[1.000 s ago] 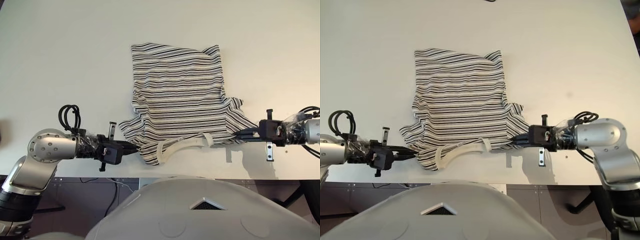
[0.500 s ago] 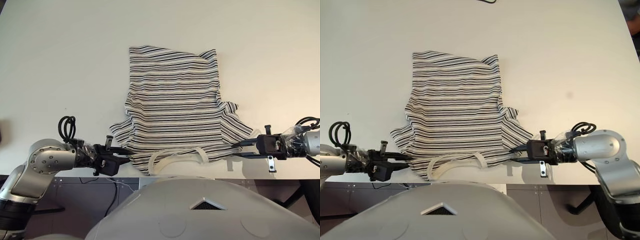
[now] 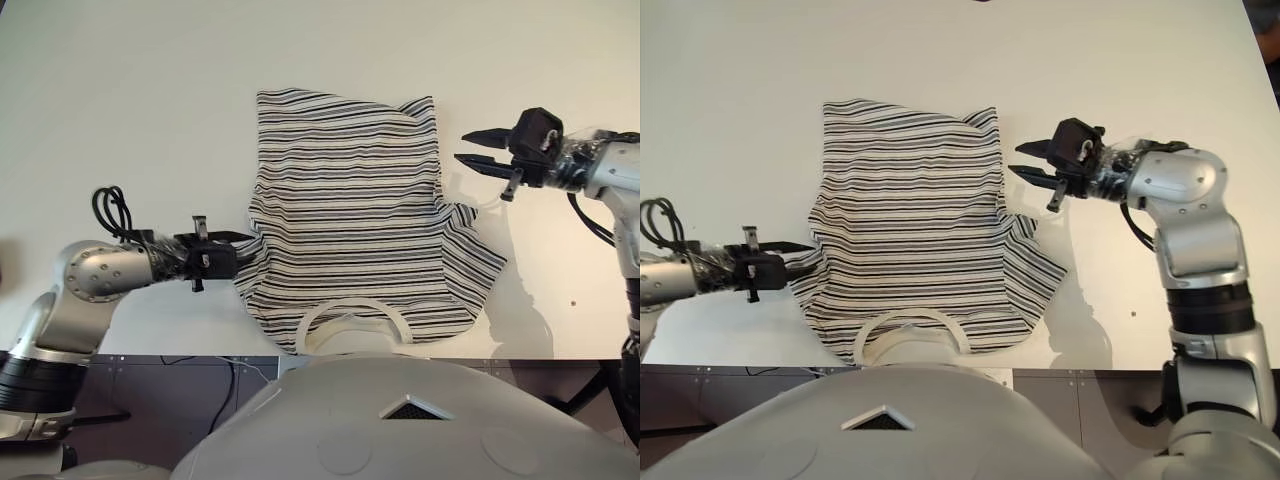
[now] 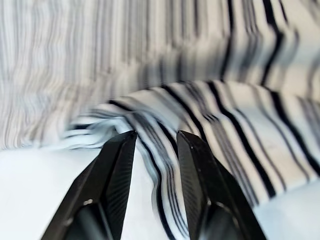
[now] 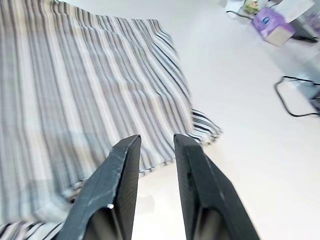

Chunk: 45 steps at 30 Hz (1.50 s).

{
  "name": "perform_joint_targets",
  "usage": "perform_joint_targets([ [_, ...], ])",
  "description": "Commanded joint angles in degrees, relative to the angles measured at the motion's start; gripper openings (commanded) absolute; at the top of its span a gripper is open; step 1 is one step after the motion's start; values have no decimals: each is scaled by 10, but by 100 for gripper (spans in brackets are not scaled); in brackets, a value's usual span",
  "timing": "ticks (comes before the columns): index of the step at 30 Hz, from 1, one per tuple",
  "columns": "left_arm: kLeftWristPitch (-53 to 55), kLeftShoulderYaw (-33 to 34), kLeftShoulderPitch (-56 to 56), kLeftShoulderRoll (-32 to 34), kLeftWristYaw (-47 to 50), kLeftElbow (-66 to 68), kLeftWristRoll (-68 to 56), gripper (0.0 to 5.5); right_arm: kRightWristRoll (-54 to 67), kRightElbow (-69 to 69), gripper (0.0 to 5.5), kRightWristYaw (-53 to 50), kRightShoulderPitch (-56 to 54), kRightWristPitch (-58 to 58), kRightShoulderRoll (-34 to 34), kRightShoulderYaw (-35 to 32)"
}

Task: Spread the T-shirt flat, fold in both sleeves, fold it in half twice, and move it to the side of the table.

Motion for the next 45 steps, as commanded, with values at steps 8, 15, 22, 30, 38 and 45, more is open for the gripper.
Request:
perform_joint_targets([
  [8, -148, -45, 35, 109, 33, 151, 118, 149, -178, 526, 118, -181, -279, -199, 161, 67],
  [15, -192, -64, 6, 130, 33, 186, 126, 149, -213, 655, 118, -196, -328, -260, 210, 76],
  [22, -220, -86, -58, 136, 29, 222, 136, 149, -255, 718, 118, -213, -304, -261, 232, 98],
  [30, -217, -92, -11, 146, 52, 219, 123, 149, -290, 745, 118, -333, -299, -216, 187, 97],
  [38, -82, -79, 27, 120, 22, 30, -67, 149, -230, 707, 118, -316, -300, -278, 191, 33],
  [45, 10, -28, -32, 103, 19, 20, -91, 149, -238, 555, 118, -210, -253, -343, 139, 53],
])
